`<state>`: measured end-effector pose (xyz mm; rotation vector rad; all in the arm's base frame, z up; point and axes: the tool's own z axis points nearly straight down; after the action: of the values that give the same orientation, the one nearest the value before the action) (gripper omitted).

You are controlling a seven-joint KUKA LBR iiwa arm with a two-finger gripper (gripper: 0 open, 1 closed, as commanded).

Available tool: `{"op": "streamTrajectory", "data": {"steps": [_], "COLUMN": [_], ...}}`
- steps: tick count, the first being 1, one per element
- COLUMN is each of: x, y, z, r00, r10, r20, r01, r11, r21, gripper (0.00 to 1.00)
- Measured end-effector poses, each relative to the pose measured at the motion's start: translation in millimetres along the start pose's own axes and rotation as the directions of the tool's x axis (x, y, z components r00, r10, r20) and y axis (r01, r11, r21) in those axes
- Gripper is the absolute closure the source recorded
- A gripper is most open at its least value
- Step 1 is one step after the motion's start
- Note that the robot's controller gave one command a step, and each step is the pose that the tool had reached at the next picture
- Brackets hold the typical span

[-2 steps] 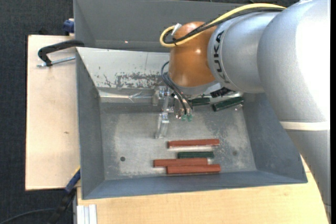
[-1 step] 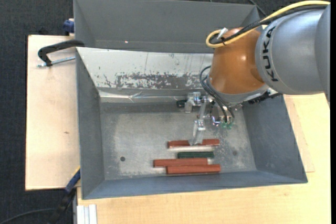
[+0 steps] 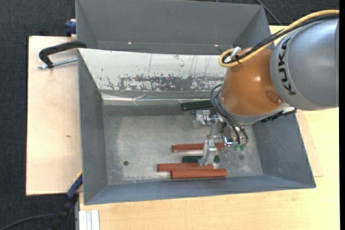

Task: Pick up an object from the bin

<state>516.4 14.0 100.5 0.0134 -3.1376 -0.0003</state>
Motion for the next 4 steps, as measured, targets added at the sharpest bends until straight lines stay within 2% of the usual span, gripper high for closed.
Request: {"op": "streamTrajectory", "data": {"steps": [1,2,3,4], "x": [-24.2,-3.9,-2.9,-4.9], "y": [-22.9,21.7,20.5,21.3], "z": [29.8,29.1,29.8,-10.1], "r00": [0.984,0.957,0.957,0.957], "r10": [0.177,0.289,0.29,0.289], "r20": [0.009,0.006,0.003,0.012], "r01": [-0.177,-0.289,-0.29,-0.289], "r11": [0.984,0.957,0.957,0.957], "r21": [-0.002,-0.004,-0.003,-0.005], "gripper": [0.0,0.0,1.0,1.0]}}
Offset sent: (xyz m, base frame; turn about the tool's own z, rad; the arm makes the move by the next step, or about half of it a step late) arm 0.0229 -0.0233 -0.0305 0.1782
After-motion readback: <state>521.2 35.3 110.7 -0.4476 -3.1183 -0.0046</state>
